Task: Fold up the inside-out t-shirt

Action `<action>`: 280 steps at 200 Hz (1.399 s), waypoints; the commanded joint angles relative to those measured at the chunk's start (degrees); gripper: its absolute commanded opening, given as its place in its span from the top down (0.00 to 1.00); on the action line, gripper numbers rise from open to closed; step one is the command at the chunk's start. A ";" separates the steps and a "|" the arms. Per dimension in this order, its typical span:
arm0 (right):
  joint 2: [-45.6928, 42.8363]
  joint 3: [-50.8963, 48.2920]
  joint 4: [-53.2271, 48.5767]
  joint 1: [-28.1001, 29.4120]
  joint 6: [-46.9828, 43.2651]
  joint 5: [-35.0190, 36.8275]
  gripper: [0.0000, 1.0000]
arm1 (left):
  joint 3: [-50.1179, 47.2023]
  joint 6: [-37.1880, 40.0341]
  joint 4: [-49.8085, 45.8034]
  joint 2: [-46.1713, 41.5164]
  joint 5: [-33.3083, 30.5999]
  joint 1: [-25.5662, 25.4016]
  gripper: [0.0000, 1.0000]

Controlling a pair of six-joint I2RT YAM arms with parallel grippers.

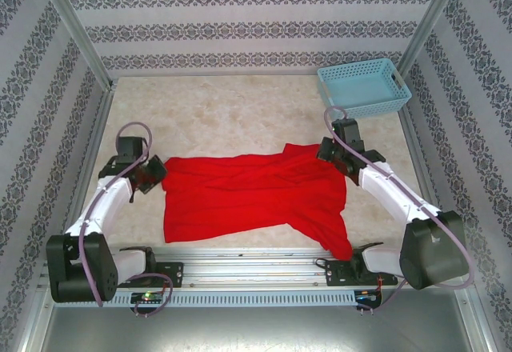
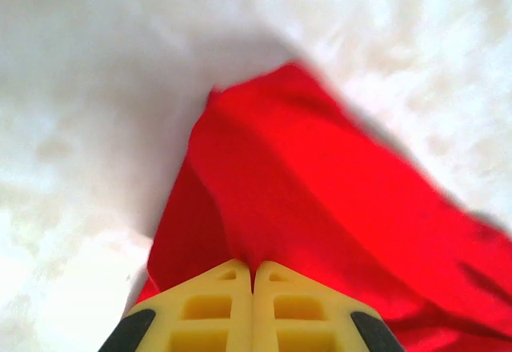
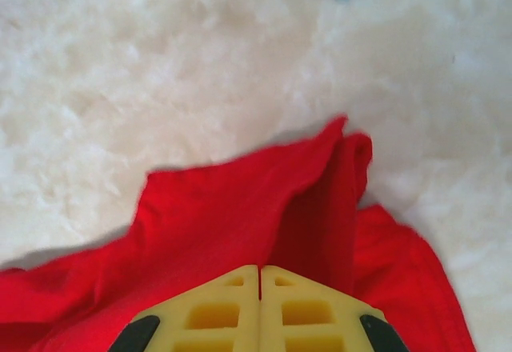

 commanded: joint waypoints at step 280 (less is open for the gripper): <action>-19.12 -26.21 -1.04 -1.05 14.20 -11.02 0.94 | -12.68 -9.13 8.31 -1.60 1.53 4.02 1.00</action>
